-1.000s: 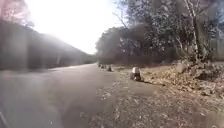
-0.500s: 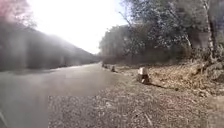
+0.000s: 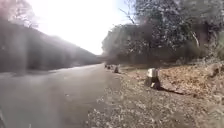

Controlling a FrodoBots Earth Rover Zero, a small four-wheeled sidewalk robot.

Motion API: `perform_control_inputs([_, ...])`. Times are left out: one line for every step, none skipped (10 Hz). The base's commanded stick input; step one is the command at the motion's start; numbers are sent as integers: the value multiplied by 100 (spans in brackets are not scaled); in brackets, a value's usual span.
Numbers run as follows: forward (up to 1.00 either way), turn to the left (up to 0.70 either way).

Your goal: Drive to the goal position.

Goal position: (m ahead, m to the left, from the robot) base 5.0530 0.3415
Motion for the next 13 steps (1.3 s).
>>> perform_control_inputs([100, 10])
perform_control_inputs([100, 0])
perform_control_inputs([100, 0])
perform_control_inputs([100, 0])
perform_control_inputs([100, 0])
perform_control_inputs([100, 0])
perform_control_inputs([100, 0])
perform_control_inputs([100, 0])
perform_control_inputs([100, 0])
perform_control_inputs([100, -10])
perform_control_inputs([100, -22])
perform_control_inputs([100, -27])
perform_control_inputs([100, -27])
